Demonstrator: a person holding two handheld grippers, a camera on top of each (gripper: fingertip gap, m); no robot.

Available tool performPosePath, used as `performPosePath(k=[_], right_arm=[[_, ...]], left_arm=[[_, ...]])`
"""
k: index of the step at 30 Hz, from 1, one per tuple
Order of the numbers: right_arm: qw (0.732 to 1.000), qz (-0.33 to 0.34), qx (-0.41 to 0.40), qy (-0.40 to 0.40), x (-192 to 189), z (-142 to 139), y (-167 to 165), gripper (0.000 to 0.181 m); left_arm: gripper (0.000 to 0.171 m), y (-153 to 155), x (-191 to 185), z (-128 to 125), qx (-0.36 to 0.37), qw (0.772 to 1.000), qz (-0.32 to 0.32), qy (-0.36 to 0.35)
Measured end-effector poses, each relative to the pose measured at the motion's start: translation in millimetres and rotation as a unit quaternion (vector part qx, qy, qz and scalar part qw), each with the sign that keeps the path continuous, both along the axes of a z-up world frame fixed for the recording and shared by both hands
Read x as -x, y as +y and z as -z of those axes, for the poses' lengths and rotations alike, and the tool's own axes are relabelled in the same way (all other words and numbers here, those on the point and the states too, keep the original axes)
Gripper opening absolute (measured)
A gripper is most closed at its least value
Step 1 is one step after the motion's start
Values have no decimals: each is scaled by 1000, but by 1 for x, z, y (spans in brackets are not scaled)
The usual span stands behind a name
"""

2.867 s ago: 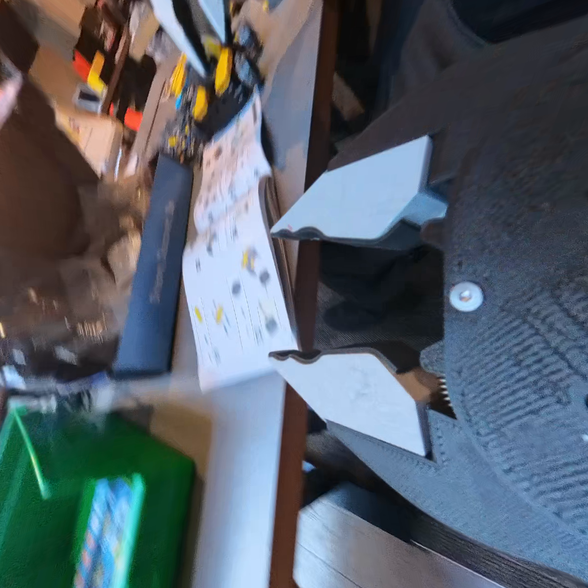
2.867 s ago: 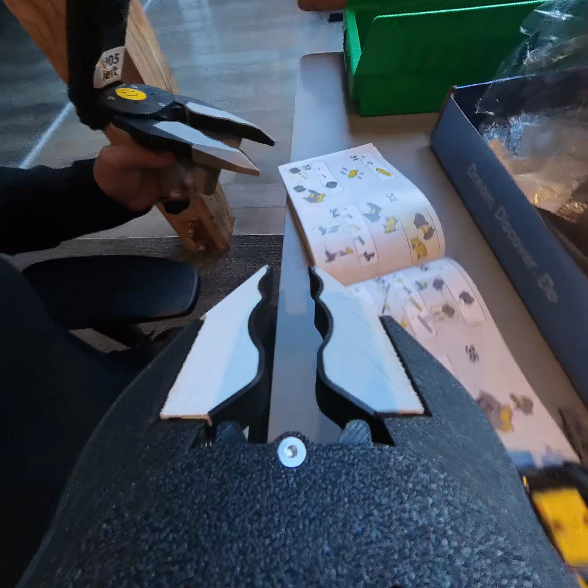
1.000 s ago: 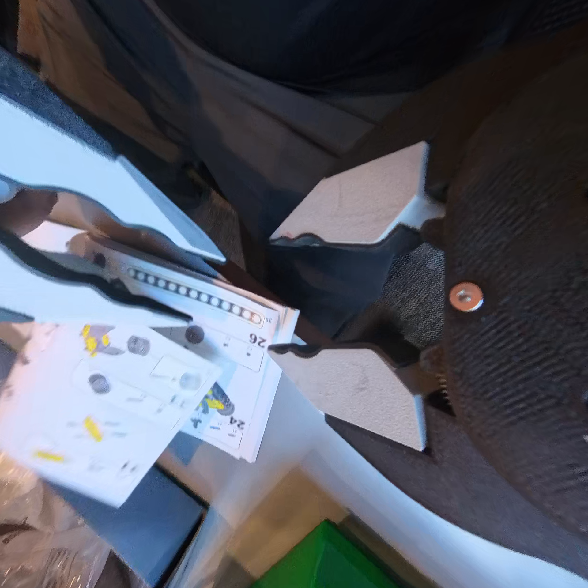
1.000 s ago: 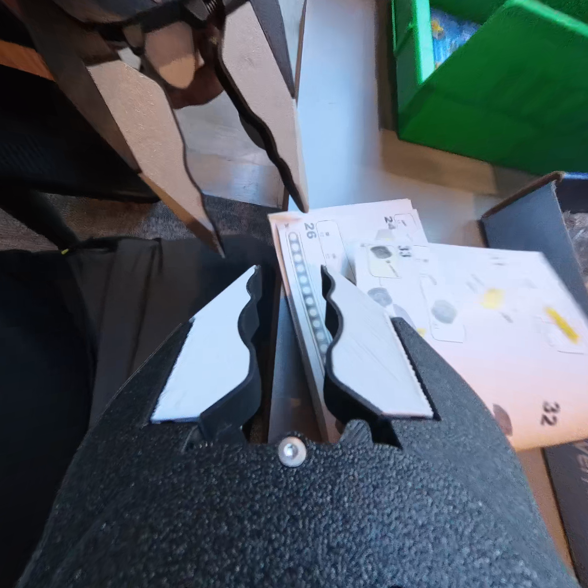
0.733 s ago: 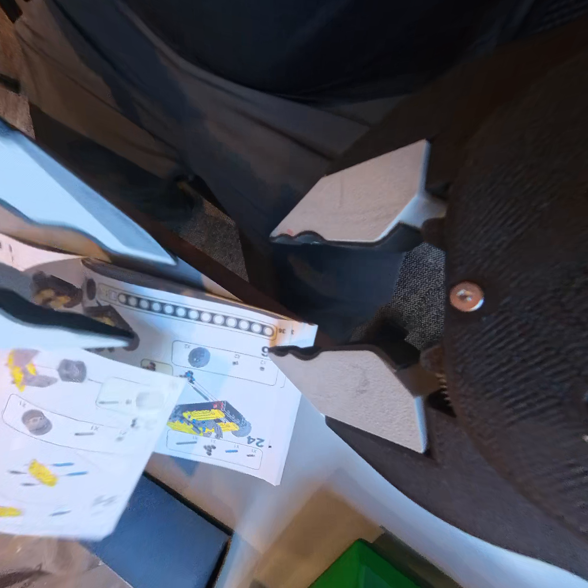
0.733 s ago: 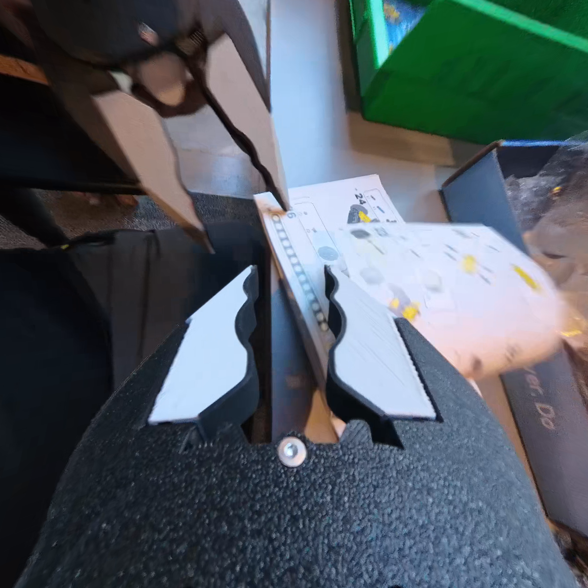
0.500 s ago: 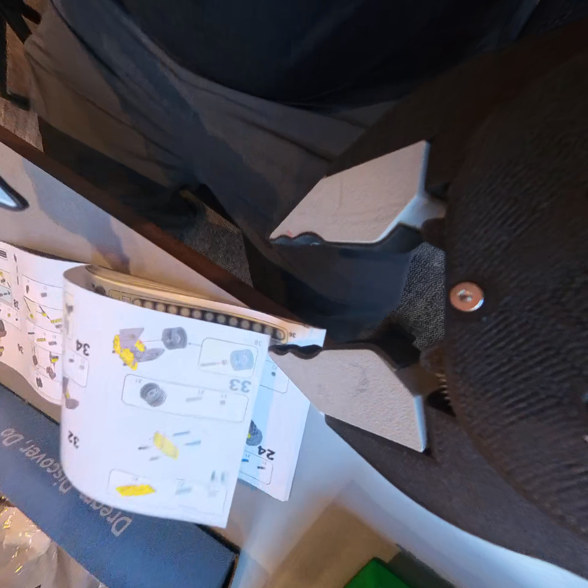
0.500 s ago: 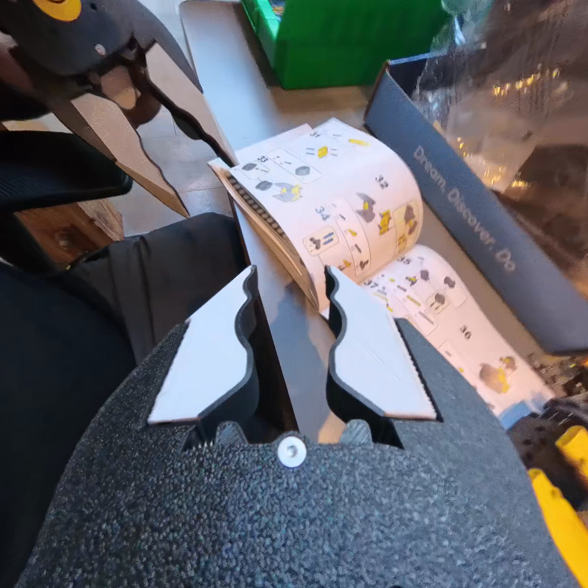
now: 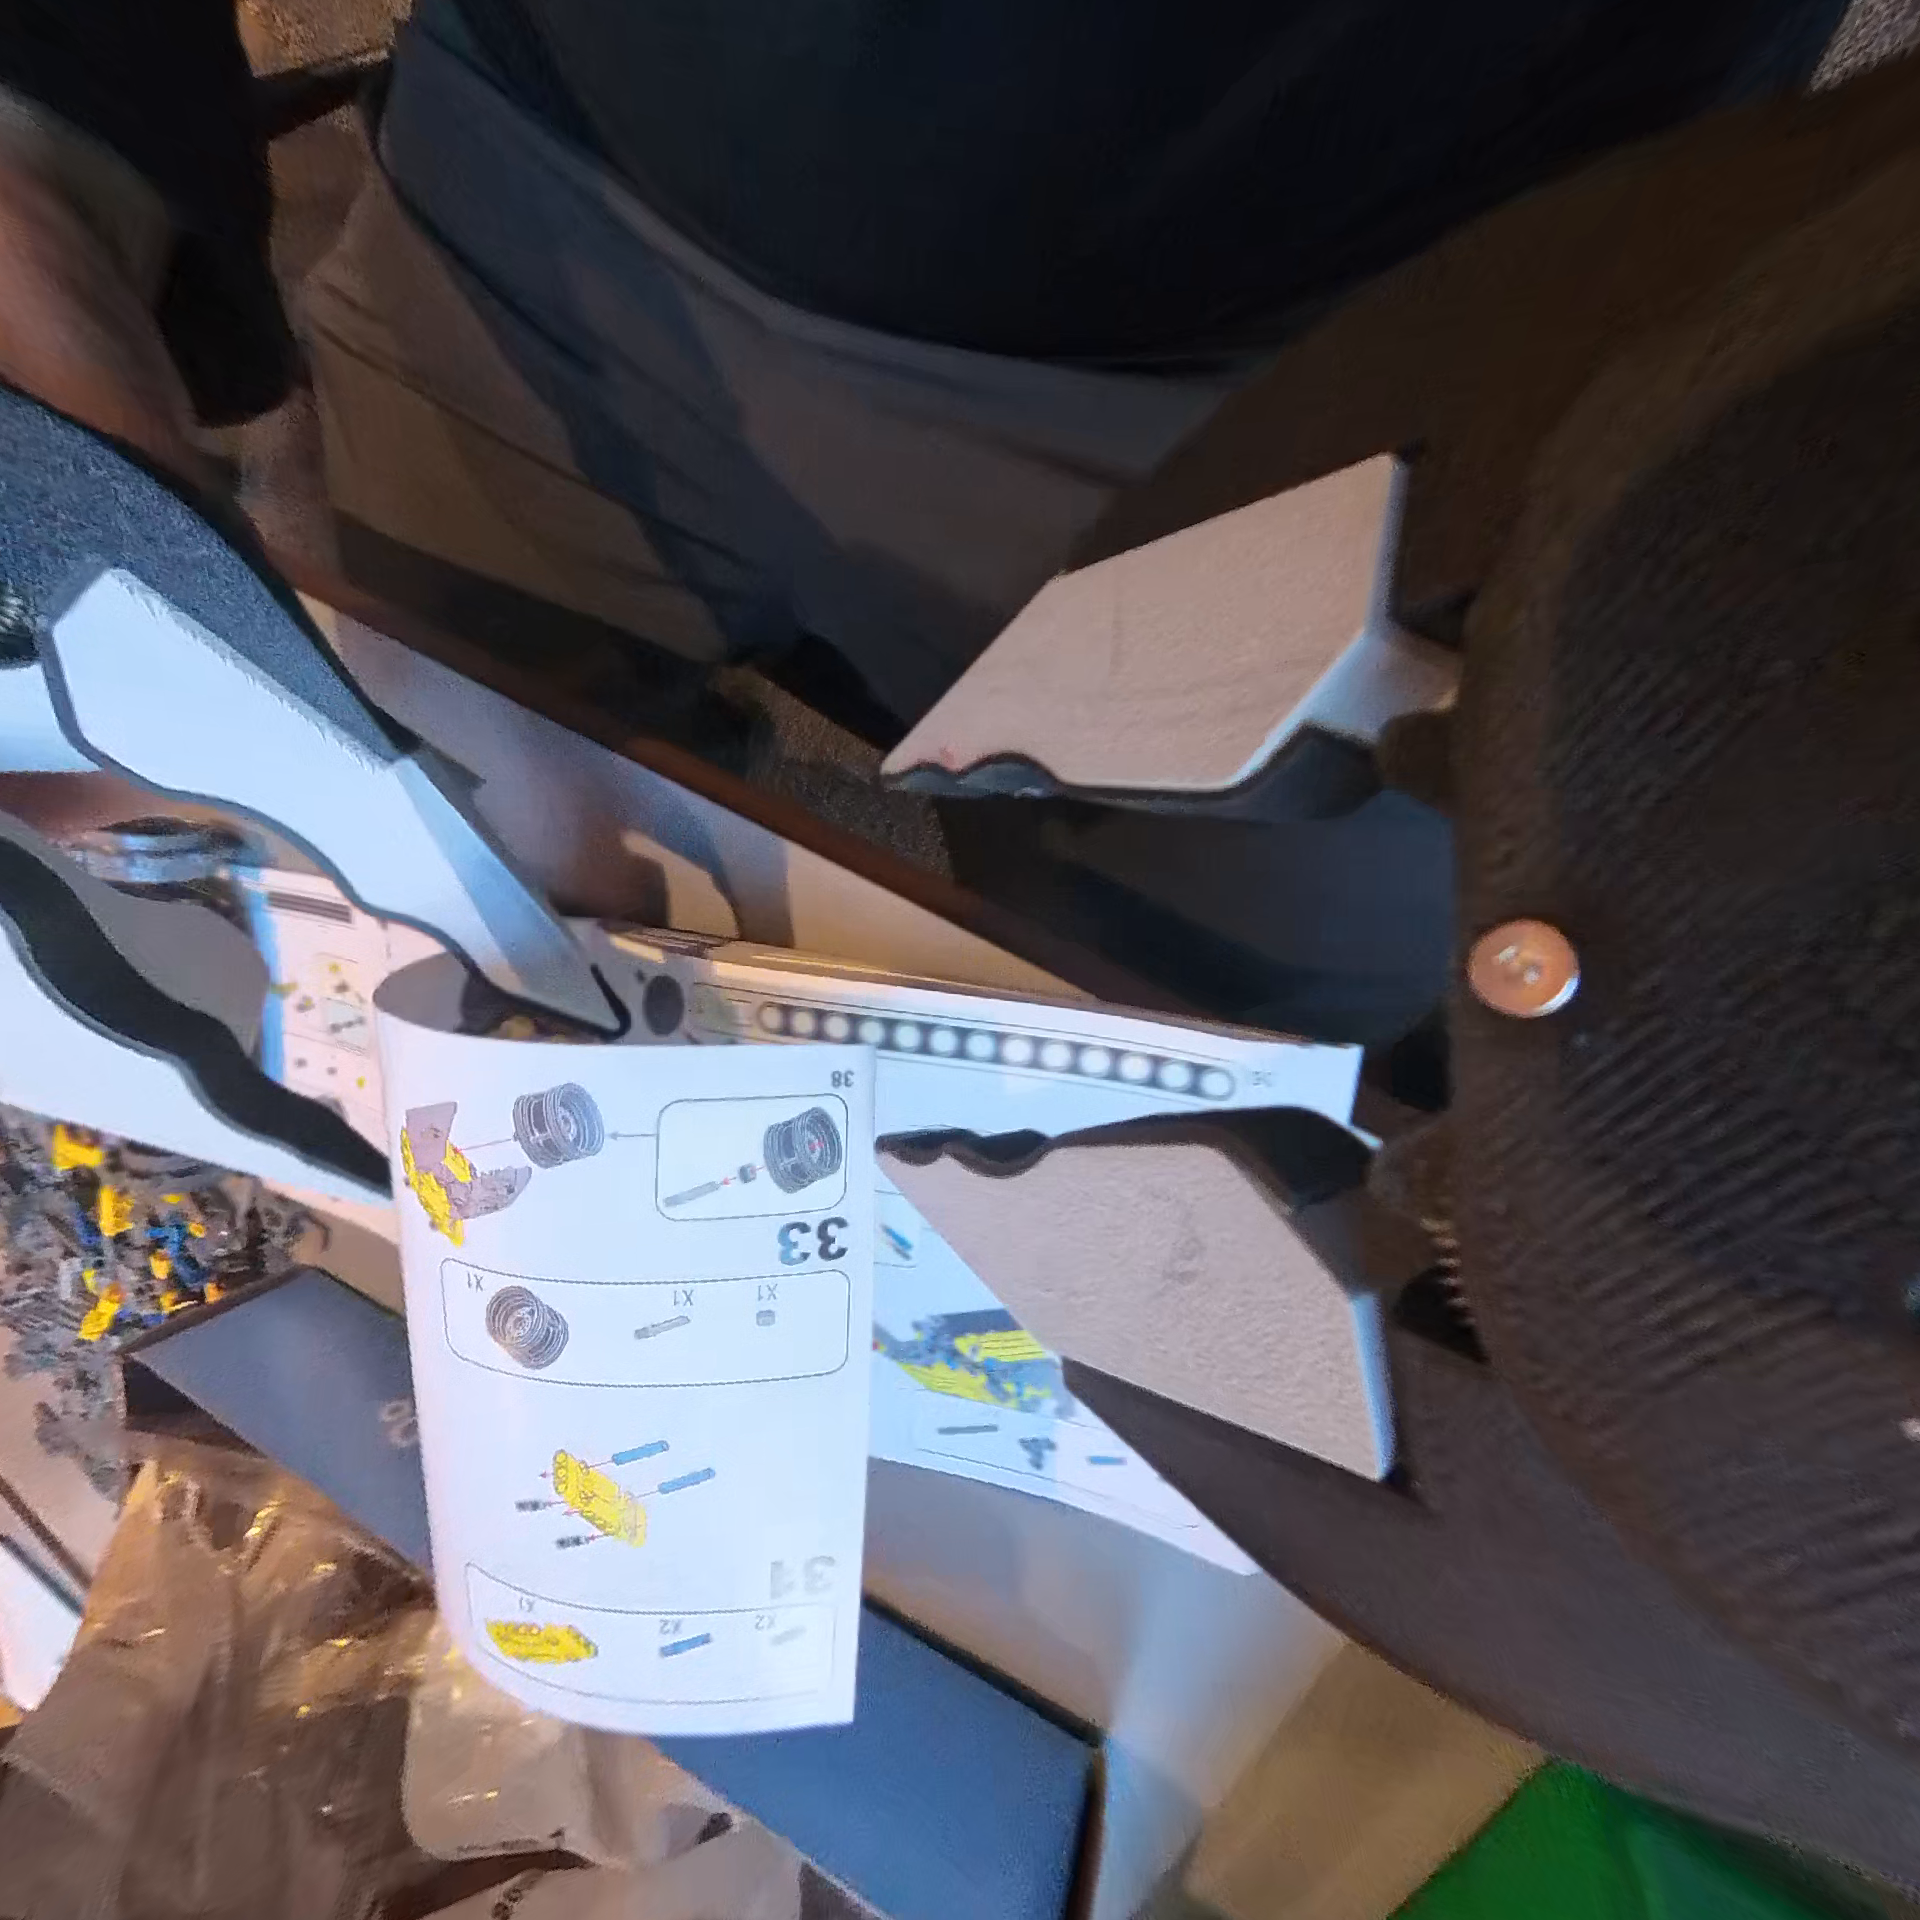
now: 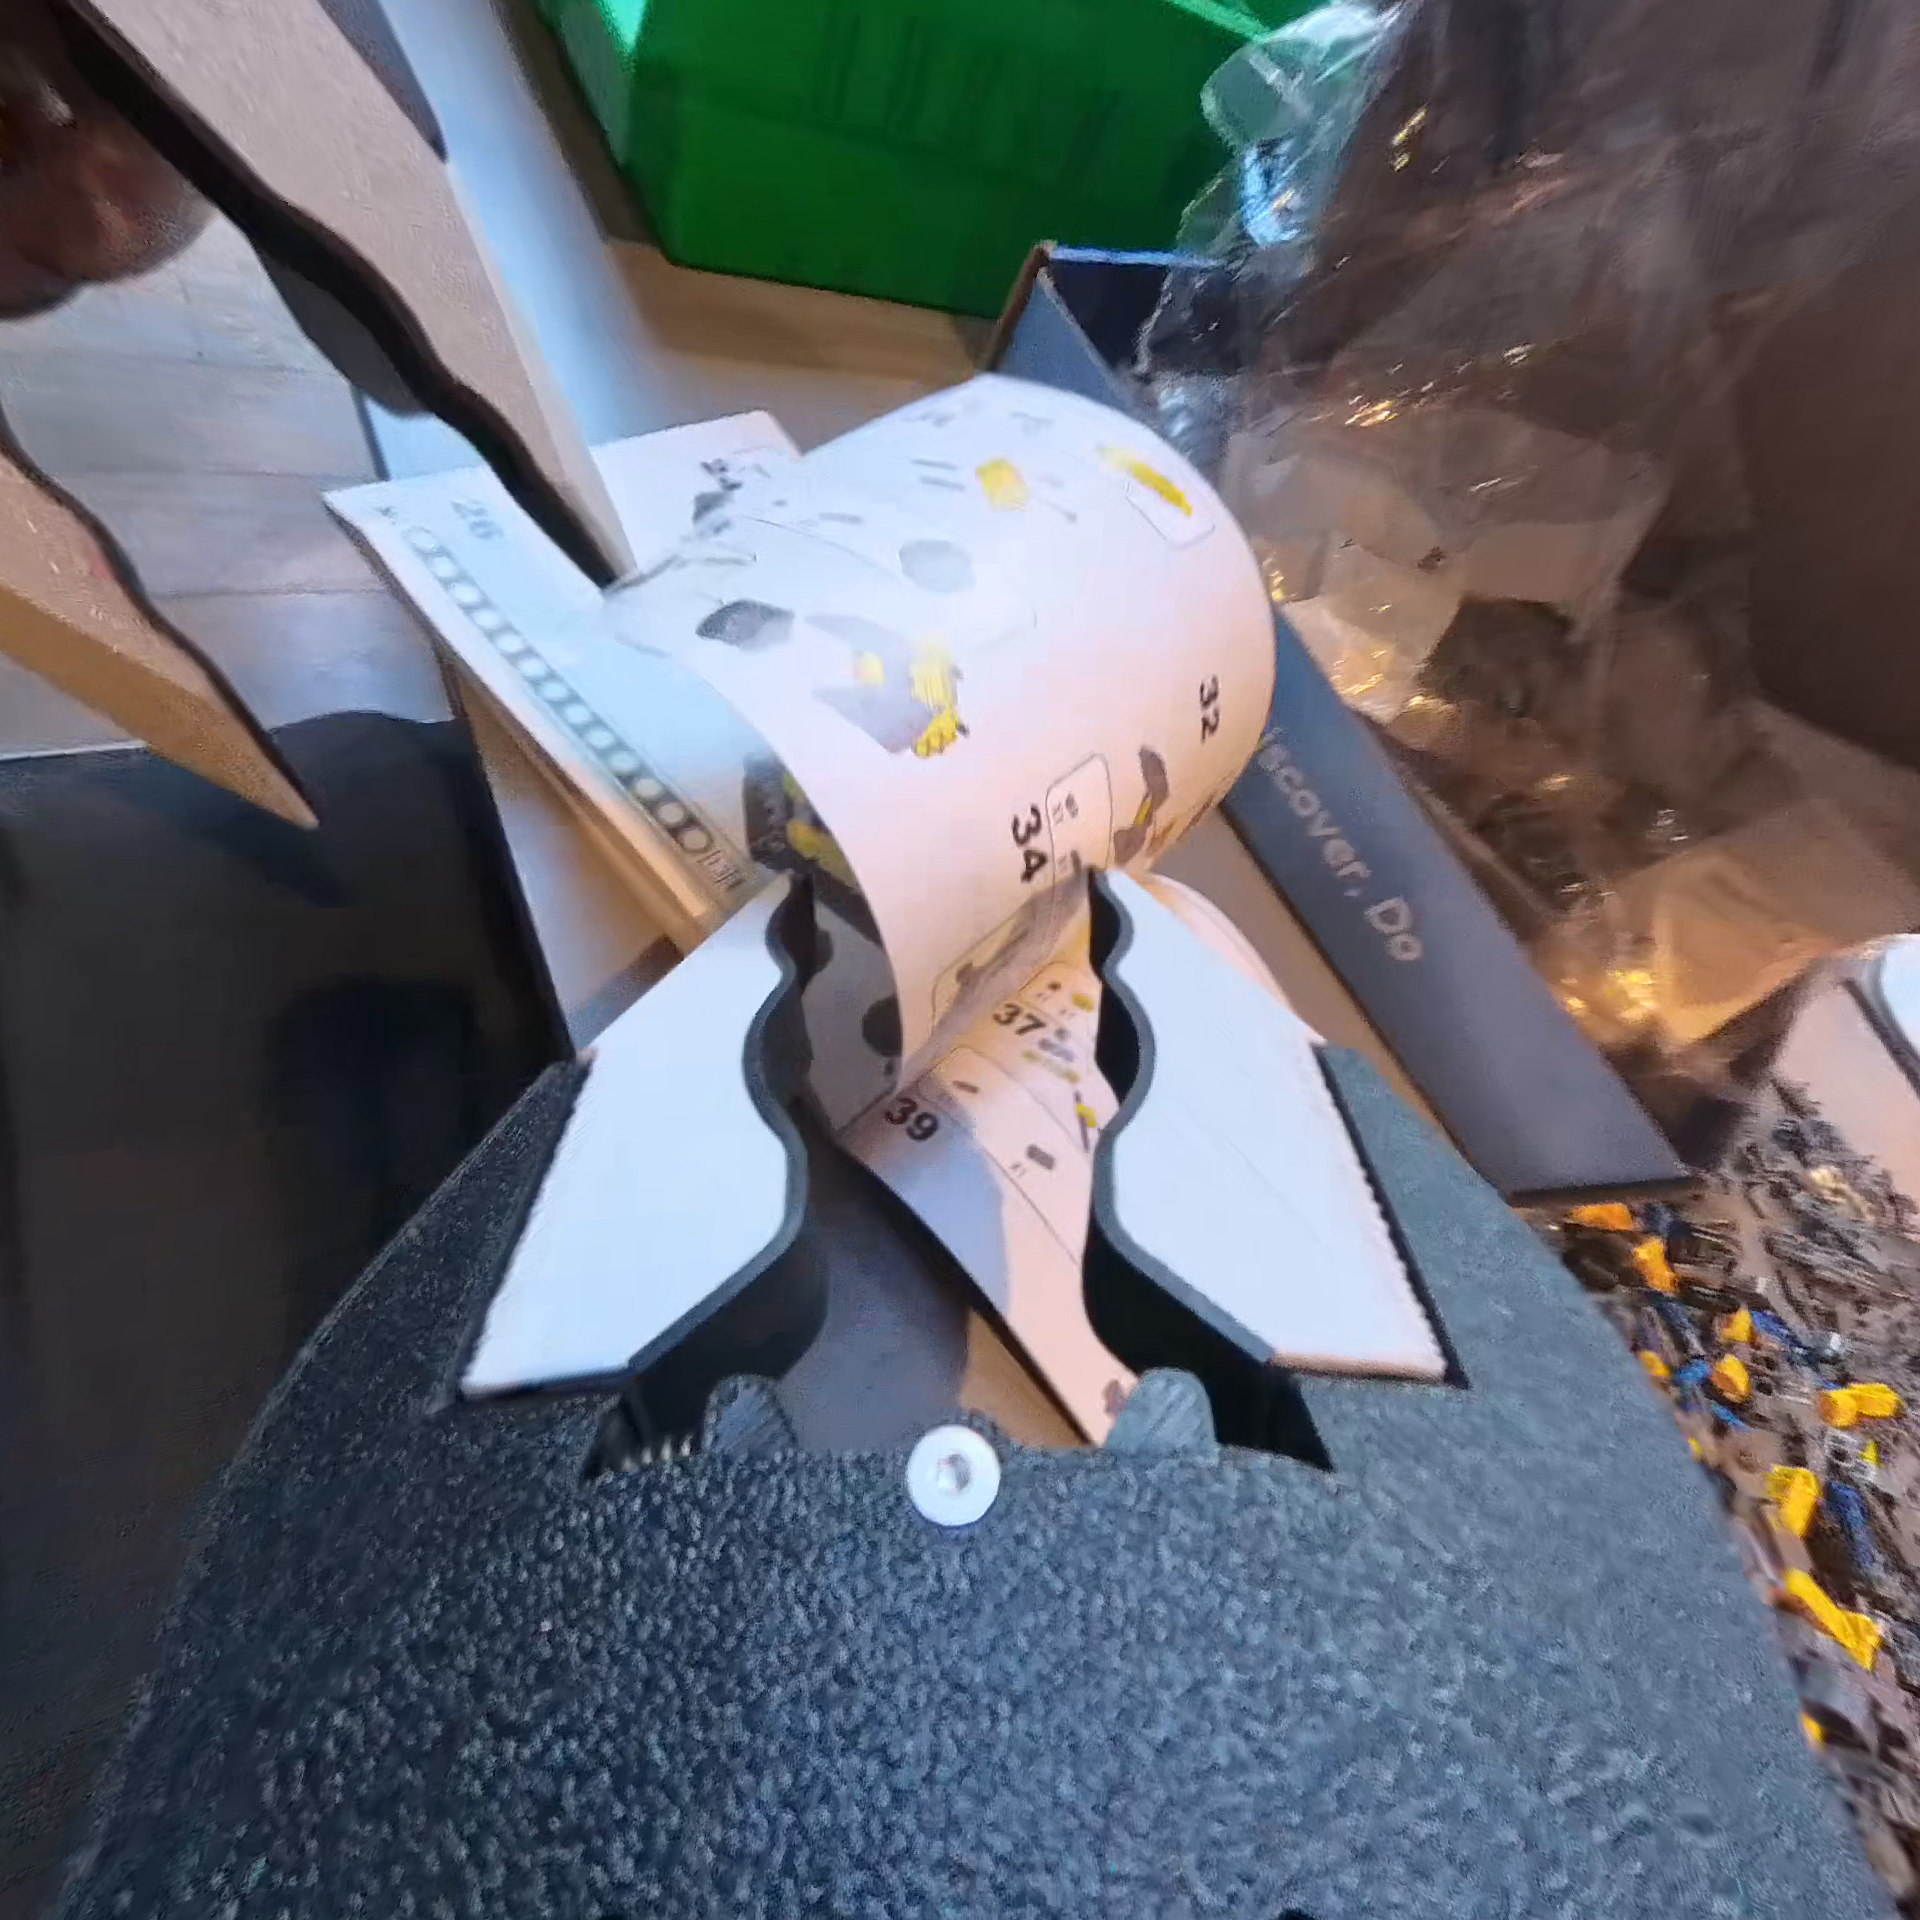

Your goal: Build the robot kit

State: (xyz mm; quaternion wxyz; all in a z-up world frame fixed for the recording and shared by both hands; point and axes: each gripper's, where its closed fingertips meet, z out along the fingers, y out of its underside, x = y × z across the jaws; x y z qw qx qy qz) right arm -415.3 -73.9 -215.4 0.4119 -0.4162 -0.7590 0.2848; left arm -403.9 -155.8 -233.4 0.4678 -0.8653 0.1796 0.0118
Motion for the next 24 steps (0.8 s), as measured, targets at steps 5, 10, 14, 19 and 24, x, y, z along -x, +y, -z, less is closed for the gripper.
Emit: performPosePath(k=[5,10,14,19,24], right_arm=[[996,43,50,64,-7,-32,24,32],[987,61,133,62,-16,-36,44,17],[969,58,232,61,-22,-37,46,4],[950,59,302,57,-26,-34,50,2],[951,56,299,57,-27,-34,49,1]], left_arm=[[64,12,-4,-5,-12,1000,9,4],[64,17,-7,-1,-14,1000,8,-8],[64,17,-11,6,-7,1000,11,-5],[64,15,-13,9,-3,1000,11,-7],[64,15,-12,9,-4,1000,10,-10]])
